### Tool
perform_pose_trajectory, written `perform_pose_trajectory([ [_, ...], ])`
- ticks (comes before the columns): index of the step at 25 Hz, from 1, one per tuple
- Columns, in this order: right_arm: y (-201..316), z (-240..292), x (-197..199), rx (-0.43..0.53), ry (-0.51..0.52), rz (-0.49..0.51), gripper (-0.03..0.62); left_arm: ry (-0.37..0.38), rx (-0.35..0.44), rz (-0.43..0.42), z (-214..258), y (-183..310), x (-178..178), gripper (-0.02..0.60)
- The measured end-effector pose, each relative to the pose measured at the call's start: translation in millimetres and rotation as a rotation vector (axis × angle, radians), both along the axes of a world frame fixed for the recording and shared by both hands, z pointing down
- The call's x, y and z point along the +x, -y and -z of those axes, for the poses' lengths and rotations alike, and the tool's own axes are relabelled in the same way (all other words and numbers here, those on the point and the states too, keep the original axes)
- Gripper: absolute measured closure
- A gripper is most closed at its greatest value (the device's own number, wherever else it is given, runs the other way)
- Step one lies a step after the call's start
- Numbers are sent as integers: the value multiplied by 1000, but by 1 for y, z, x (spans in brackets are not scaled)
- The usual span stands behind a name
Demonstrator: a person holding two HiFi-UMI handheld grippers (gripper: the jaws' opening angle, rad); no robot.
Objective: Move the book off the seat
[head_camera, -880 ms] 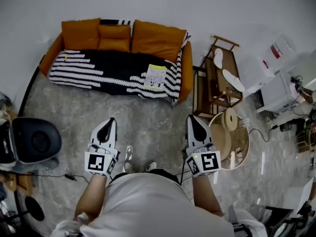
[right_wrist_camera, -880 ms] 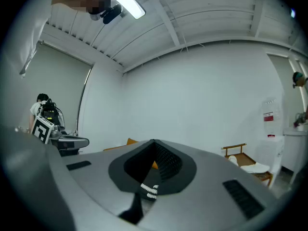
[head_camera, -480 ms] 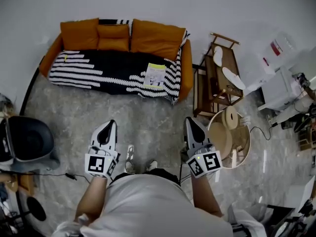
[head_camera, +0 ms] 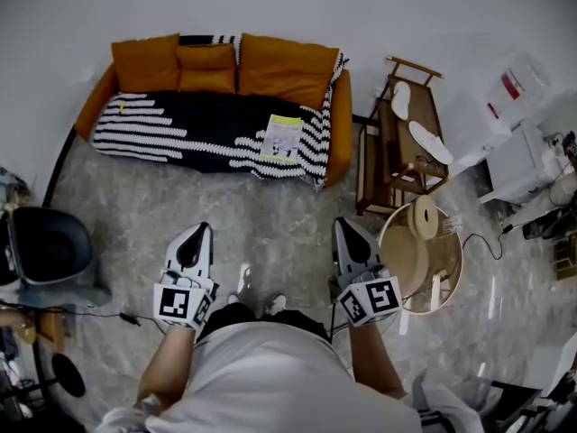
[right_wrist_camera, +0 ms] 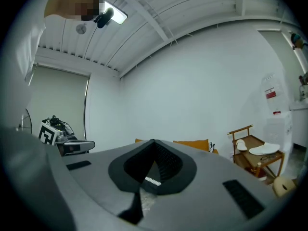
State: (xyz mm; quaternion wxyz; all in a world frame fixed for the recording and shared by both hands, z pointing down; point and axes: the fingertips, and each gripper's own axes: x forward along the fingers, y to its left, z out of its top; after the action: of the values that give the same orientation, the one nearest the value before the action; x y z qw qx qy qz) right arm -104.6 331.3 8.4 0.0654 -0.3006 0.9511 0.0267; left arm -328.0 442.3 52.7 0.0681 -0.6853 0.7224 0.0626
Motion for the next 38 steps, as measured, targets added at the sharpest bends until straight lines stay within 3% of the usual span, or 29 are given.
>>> perform_pose_trajectory([
  [10,38,-20,10,-56,-21,1,572,-28,-49,4,-13,35,7,565],
  [16,82,-25,-11,-77,-60,-30,572,-61,-55,-53,-18,101,-12,565],
  [23,176,10,-89,-90,-108,-36,572,-93,-44,-99,8,201,-81,565],
  [30,231,44,-163,-89,-123,-43,572,-54,-39,-159,35,278,-143,565],
  [33,247,45,-176,-116,-115,-63,572,-71,-54,-174,37,301,-162,565],
  [38,270,47,-177,-138,-112,-96,572,-92,-101,-215,28,329,-164,565],
])
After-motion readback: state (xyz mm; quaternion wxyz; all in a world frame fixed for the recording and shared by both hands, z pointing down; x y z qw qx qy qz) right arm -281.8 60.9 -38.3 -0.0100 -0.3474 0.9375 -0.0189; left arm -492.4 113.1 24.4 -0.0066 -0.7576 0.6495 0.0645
